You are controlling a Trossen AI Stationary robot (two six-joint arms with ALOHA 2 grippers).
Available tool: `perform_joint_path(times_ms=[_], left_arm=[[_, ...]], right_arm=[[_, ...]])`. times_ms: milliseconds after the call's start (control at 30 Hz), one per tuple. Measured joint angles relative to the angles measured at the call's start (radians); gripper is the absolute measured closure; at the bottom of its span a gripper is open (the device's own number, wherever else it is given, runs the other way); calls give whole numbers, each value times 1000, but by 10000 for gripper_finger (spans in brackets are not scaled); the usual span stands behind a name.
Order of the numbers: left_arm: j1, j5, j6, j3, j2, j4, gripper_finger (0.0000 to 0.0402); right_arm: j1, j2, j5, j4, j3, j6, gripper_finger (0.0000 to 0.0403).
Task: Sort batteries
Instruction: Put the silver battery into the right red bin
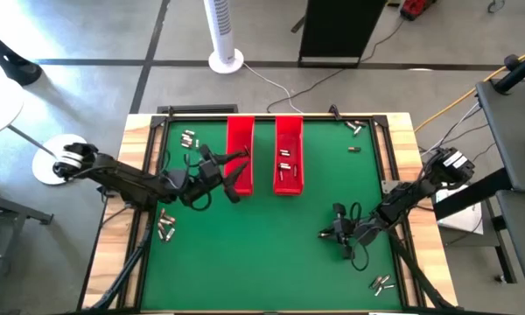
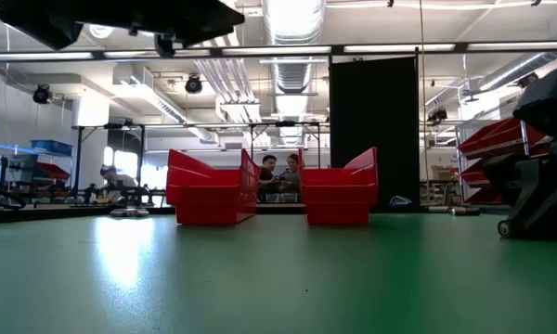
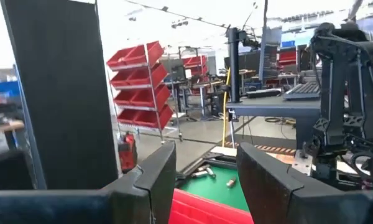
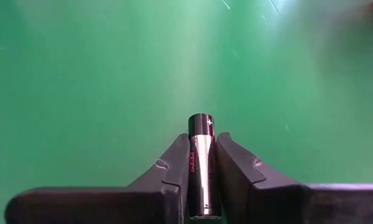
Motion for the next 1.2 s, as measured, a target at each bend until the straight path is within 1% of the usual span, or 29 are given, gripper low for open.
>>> perform_joint_path(times_ms=[133,233,333,433,500,600,733,800,867,933,1100,1200], left_arm=[[2,1,21,-41,-97,-87,252],[19,16,10,-122,-165,-117,253],[46,44,-61,-219,-222,-111,259],[65,45,-173,-298,-255,-93,268],[76,45,-187,-332,-258,-42,273],[92,42,-123,-347,-268,26,279],[97,41,-12,-346,-304,22,282],[97,59,26,-344,-323,30,283],[98,94,53,-344,-342,25,283],[99,152,65,-344,-364,22,283],[98,425,31,-344,-413,-12,283],[98,583,-4,-339,-445,-37,283]], right_arm=[[-12,-15,-10,-158,89,1,347],[-29,-27,-29,-334,185,-16,350],[-61,-41,-59,-535,296,-34,353],[-116,-63,-139,-714,413,-62,352],[-152,-67,-177,-821,498,-75,352],[-208,-68,-200,-1006,641,-111,352],[-294,-60,-194,-1199,843,-145,352],[-346,-40,-192,-1265,932,-173,352],[-404,-17,-187,-1336,1016,-219,352],[-464,10,-185,-1400,1083,-262,352],[-619,91,-182,-1485,1201,-370,352],[-705,148,-189,-1491,1252,-436,352]])
